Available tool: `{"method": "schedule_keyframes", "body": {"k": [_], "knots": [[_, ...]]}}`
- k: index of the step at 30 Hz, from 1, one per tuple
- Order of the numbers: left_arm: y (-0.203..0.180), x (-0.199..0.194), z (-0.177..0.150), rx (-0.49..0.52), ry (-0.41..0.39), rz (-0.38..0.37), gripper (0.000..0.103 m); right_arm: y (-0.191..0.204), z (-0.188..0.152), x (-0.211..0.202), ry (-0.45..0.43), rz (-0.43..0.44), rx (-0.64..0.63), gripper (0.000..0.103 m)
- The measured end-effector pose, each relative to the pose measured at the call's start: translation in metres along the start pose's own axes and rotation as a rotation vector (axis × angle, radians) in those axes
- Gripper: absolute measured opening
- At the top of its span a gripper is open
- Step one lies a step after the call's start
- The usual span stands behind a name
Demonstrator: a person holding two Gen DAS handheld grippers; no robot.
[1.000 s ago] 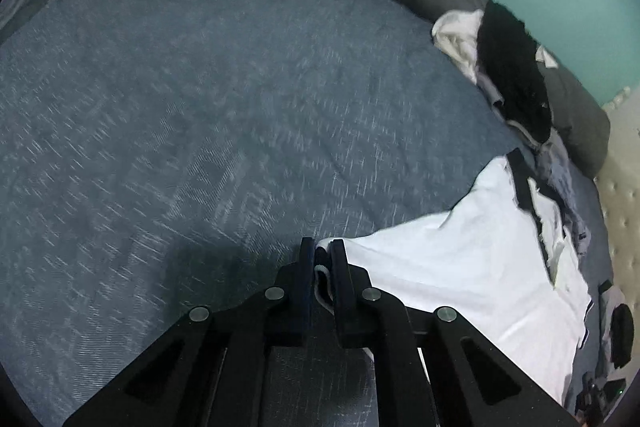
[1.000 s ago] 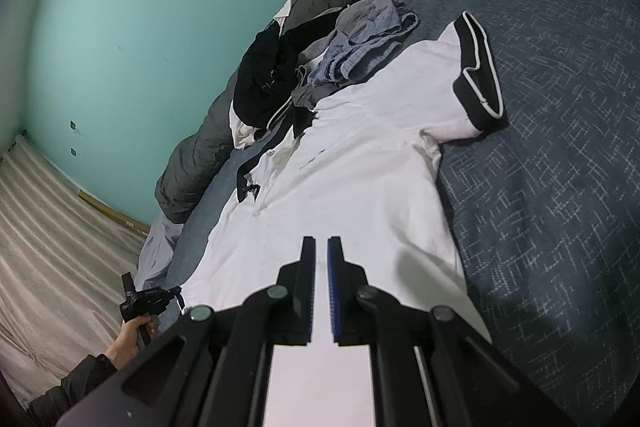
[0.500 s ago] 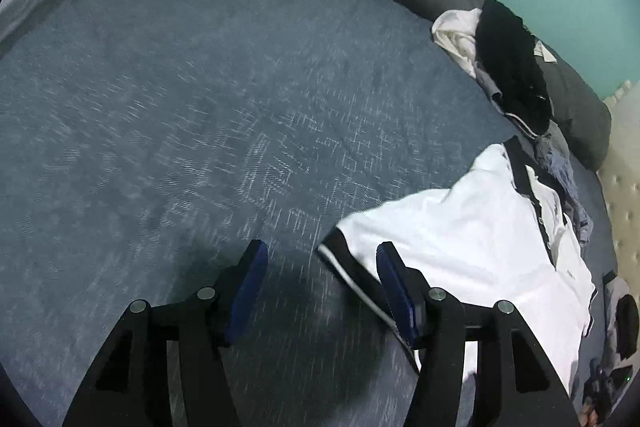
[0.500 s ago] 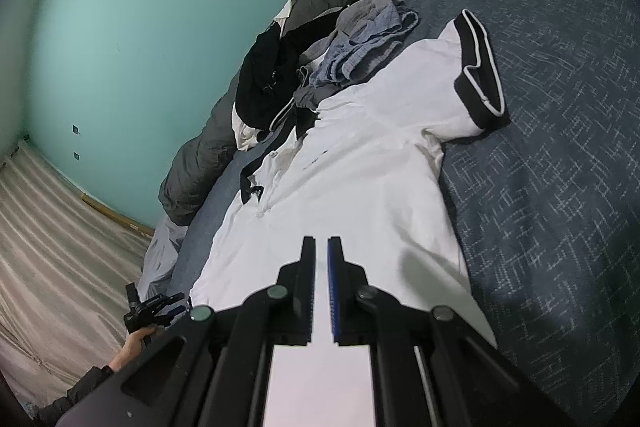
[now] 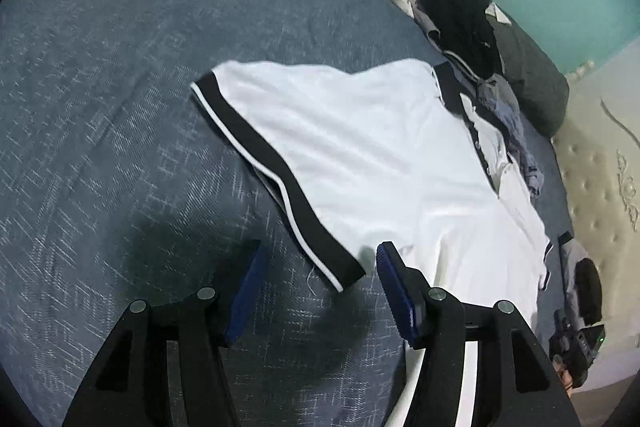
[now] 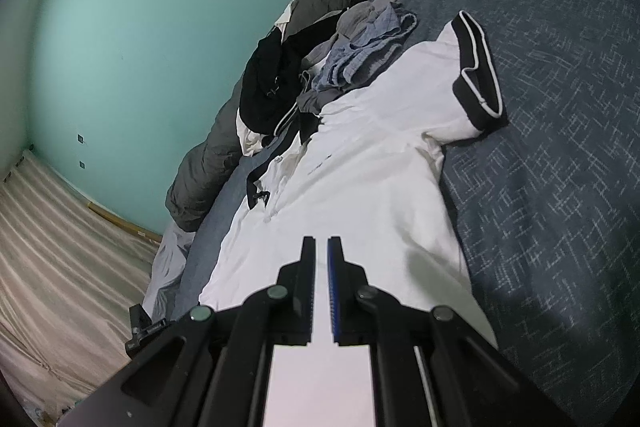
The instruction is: Fold clothes
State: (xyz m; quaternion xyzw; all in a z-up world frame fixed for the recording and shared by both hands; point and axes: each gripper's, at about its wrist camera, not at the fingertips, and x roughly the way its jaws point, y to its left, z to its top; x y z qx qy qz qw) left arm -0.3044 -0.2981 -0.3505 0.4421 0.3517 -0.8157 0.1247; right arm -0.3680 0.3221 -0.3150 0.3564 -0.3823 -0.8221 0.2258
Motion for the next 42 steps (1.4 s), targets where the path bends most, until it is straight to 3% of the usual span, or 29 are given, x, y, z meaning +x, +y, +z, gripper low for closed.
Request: {"method": "schedule_keyframes", "body": {"k": [4, 11, 19, 31, 42], "knots": [[0.0, 0.006, -0.002, -0.01, 0.003, -0.016, 0.06, 0.0, 0.0, 0.001, 0.007, 0.002, -0.002, 0.006], [-0.001, 0.004, -0.003, -0.012, 0.002, -0.048, 0.002, 0.0, -0.001, 0.002, 0.007, -0.011, -0.007, 0.006], [0.008, -0.012, -0.006, -0.021, -0.019, -0.063, 0.002, -0.003, -0.003, 0.005, 0.024, -0.032, 0.007, 0.006], [0.015, -0.019, -0.005, -0.007, -0.033, -0.005, 0.001, -0.005, 0.0, 0.005, 0.021, -0.035, 0.014, 0.006], [-0.005, -0.02, -0.01, 0.063, -0.019, 0.007, 0.005, -0.005, -0.001, 0.007, 0.027, -0.031, 0.015, 0.006]]}}
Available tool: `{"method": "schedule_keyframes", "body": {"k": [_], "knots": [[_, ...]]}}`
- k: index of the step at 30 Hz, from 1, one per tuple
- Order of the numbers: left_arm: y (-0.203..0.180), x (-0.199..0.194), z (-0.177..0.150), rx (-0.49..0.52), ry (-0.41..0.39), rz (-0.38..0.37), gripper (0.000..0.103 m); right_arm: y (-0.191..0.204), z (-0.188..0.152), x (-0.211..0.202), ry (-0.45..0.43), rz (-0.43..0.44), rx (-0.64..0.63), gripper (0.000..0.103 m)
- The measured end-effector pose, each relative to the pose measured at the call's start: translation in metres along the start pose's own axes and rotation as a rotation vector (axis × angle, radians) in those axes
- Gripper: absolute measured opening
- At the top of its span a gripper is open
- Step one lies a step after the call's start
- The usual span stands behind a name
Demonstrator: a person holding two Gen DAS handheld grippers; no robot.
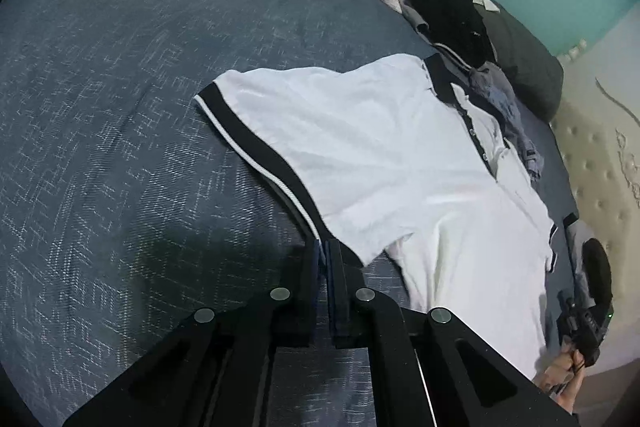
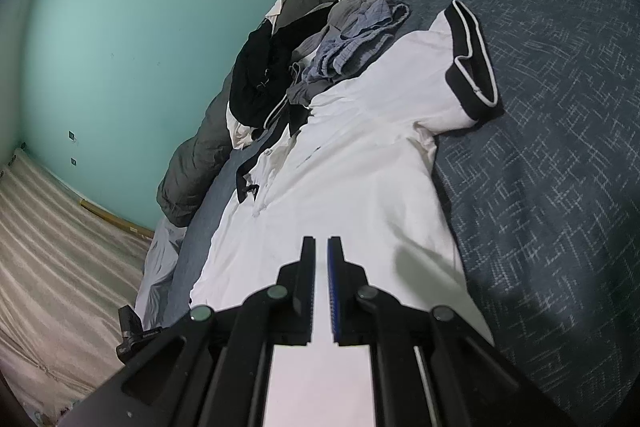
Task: Fold clothes
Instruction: 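Press the folded sleeve edge flat with the left gripper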
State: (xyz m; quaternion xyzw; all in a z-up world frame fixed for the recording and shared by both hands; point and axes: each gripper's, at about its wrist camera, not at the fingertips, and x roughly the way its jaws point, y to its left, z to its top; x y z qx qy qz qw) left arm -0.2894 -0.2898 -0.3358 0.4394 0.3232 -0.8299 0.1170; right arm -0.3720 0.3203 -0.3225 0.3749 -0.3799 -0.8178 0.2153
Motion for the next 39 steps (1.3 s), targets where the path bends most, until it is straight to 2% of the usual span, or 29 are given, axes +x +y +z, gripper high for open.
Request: {"method": "schedule_keyframes", "body": {"k": [1, 4, 11, 14, 15, 16, 17, 19, 27, 32, 39], "knots": [[-0.001, -0.001, -0.001, -0.001, -0.001, -0.003, 0.009, 0.0, 0.0, 0.0, 0.0, 0.0, 0.002, 0.006], [-0.005, -0.001, -0.005, -0.003, 0.007, -0.009, 0.036, -0.001, 0.0, 0.001, 0.001, 0.002, 0.009, 0.006], [-0.012, 0.016, -0.011, 0.019, 0.022, 0.019, 0.038, -0.001, 0.0, 0.0, 0.002, 0.002, 0.008, 0.006], [-0.012, 0.021, -0.01, 0.016, 0.011, 0.024, 0.034, -0.002, 0.001, 0.001, 0.005, 0.002, 0.012, 0.006], [-0.013, 0.022, -0.009, 0.023, 0.011, 0.028, 0.028, -0.002, 0.001, 0.001, 0.007, 0.001, 0.015, 0.006], [-0.014, 0.022, -0.009, 0.029, 0.01, 0.032, 0.012, -0.003, 0.001, 0.001, 0.009, 0.0, 0.016, 0.006], [-0.014, 0.023, -0.009, 0.033, 0.009, 0.036, 0.007, -0.003, 0.001, 0.002, 0.011, 0.0, 0.016, 0.006], [-0.011, 0.02, -0.009, 0.03, 0.007, 0.041, 0.002, -0.003, 0.001, 0.003, 0.015, -0.001, 0.017, 0.006], [0.005, 0.001, -0.011, 0.023, 0.001, 0.055, 0.001, -0.001, -0.001, 0.003, 0.015, 0.004, 0.009, 0.006], [0.016, 0.005, -0.014, -0.003, 0.035, 0.07, 0.002, -0.001, -0.001, 0.003, 0.018, 0.005, 0.005, 0.006], [0.015, 0.009, -0.015, -0.011, 0.034, 0.077, 0.002, -0.002, 0.0, 0.003, 0.017, 0.006, 0.011, 0.006]]}}
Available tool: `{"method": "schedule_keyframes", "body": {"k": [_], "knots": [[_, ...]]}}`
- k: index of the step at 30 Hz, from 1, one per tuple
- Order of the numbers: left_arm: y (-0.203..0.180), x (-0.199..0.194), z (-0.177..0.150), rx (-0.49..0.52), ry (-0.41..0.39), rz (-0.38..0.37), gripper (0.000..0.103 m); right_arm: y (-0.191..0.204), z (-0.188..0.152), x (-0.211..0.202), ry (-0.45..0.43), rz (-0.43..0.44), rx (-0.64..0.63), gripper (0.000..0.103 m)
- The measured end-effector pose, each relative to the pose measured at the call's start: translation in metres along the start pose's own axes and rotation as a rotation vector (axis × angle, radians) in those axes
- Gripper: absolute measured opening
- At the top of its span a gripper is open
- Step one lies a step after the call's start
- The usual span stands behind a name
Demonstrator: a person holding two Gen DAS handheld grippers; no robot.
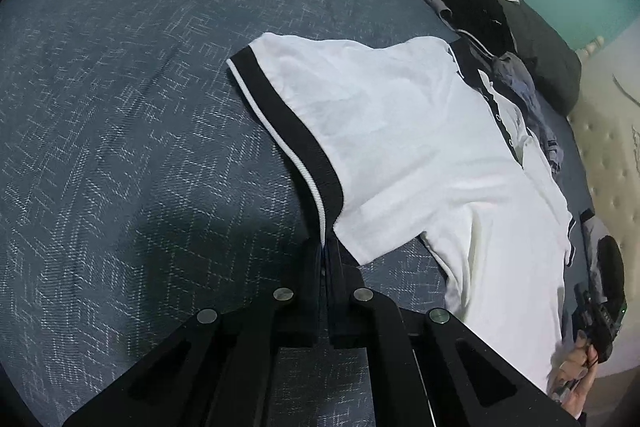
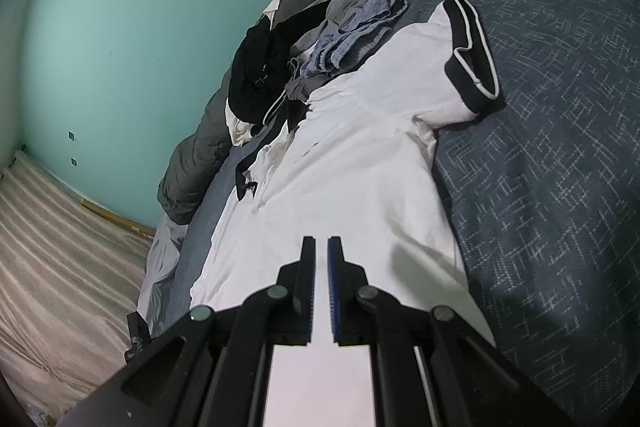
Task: Fold clothes
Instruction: 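Press the folded sleeve edge flat with the left gripper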
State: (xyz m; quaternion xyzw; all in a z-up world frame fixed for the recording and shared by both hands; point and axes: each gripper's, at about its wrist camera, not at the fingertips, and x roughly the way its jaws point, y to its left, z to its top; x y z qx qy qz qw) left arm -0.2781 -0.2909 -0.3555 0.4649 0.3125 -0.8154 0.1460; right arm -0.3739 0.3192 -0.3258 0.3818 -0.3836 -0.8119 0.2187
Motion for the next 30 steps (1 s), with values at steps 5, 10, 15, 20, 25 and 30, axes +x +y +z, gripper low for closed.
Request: {"method": "schedule_keyframes", "body": {"k": [5, 10, 15, 20, 25, 30], "knots": [[-0.003, 0.002, 0.001, -0.003, -0.001, 0.004, 0.006, 0.002, -0.001, 0.0, 0.003, 0.001, -0.006, 0.006], [-0.003, -0.005, 0.001, -0.012, -0.021, -0.003, 0.042, 0.0, -0.001, 0.0, 0.002, 0.0, 0.0, 0.006], [-0.007, -0.023, 0.006, 0.004, -0.089, 0.043, 0.042, 0.0, -0.001, 0.0, 0.002, 0.002, 0.003, 0.006], [-0.026, -0.023, 0.023, 0.05, -0.119, 0.053, 0.042, 0.0, -0.001, 0.0, 0.004, 0.001, 0.0, 0.006], [-0.037, -0.002, 0.03, 0.074, -0.099, 0.066, 0.042, -0.001, 0.0, 0.001, 0.005, -0.001, 0.003, 0.006], [-0.03, 0.018, 0.021, 0.075, -0.058, 0.102, 0.042, -0.003, 0.003, 0.0, 0.0, 0.003, 0.01, 0.006]]}}
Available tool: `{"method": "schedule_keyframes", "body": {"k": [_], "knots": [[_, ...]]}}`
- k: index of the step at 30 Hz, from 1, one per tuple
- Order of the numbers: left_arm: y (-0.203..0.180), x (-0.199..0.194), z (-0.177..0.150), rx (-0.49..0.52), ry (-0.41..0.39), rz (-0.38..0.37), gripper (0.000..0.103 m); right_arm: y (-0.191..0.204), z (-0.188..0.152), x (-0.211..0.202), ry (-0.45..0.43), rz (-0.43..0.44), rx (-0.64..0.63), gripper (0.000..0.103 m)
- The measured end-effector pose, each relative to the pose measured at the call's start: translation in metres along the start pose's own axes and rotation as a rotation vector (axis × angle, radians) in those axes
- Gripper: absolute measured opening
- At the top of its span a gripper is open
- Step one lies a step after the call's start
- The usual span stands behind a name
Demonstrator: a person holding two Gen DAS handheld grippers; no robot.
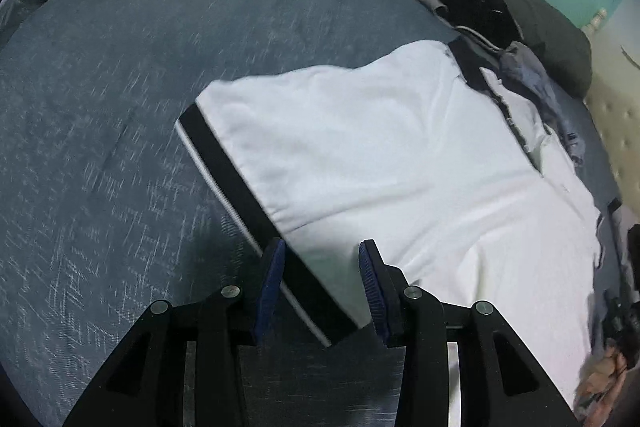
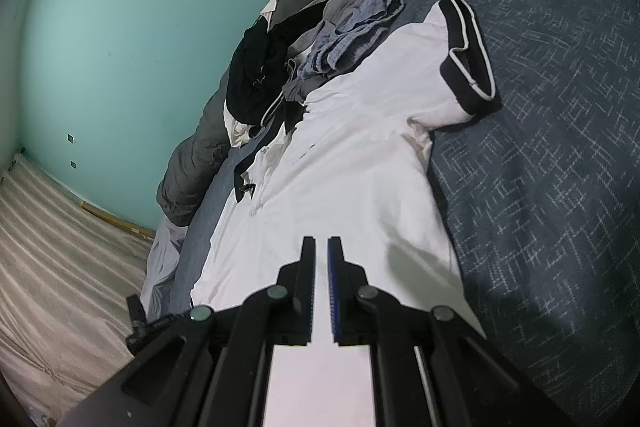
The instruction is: Fold clothes
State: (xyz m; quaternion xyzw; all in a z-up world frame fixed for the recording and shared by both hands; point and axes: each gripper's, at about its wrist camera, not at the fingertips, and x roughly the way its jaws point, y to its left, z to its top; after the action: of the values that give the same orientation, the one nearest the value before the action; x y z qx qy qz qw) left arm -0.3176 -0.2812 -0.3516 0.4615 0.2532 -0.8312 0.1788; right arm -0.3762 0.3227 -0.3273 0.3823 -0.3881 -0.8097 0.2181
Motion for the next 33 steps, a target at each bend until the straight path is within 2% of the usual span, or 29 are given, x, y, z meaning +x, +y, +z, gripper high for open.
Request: {"method": "schedule_keyframes", "body": {"k": [4, 10, 15, 16, 17, 19, 22, 25, 33], "knots": [[0.01, -0.01, -0.004, -0.029, -0.014, -0.001, 0.042, 0.0, 0.002, -0.002, -0.004, 0.004, 0.008, 0.006], [0.011, -0.056, -0.021, -0.016, -0.037, -0.013, 0.042, 0.008, 0.003, -0.005, 0.009, -0.02, -0.016, 0.006], [0.005, -0.088, -0.055, 0.02, 0.024, -0.052, 0.042, 0.029, 0.008, -0.011, 0.099, -0.09, -0.101, 0.009], [0.003, -0.095, -0.063, 0.04, 0.036, -0.057, 0.042, 0.033, 0.009, -0.015, 0.119, -0.099, -0.113, 0.014], [0.001, -0.103, -0.07, 0.061, 0.041, -0.06, 0.042, 0.037, 0.01, -0.02, 0.14, -0.11, -0.136, 0.025], [-0.002, -0.118, -0.085, 0.091, 0.051, -0.075, 0.042, 0.046, 0.009, -0.032, 0.196, -0.156, -0.215, 0.032], [-0.006, -0.136, -0.106, 0.108, 0.063, -0.107, 0.042, 0.056, 0.004, -0.054, 0.273, -0.226, -0.325, 0.032], [-0.007, -0.148, -0.125, 0.116, 0.077, -0.126, 0.042, 0.051, -0.006, -0.085, 0.339, -0.286, -0.369, 0.032], [-0.014, -0.175, -0.164, 0.126, 0.113, -0.174, 0.042, 0.014, -0.046, -0.154, 0.458, -0.365, -0.311, 0.032]]}}
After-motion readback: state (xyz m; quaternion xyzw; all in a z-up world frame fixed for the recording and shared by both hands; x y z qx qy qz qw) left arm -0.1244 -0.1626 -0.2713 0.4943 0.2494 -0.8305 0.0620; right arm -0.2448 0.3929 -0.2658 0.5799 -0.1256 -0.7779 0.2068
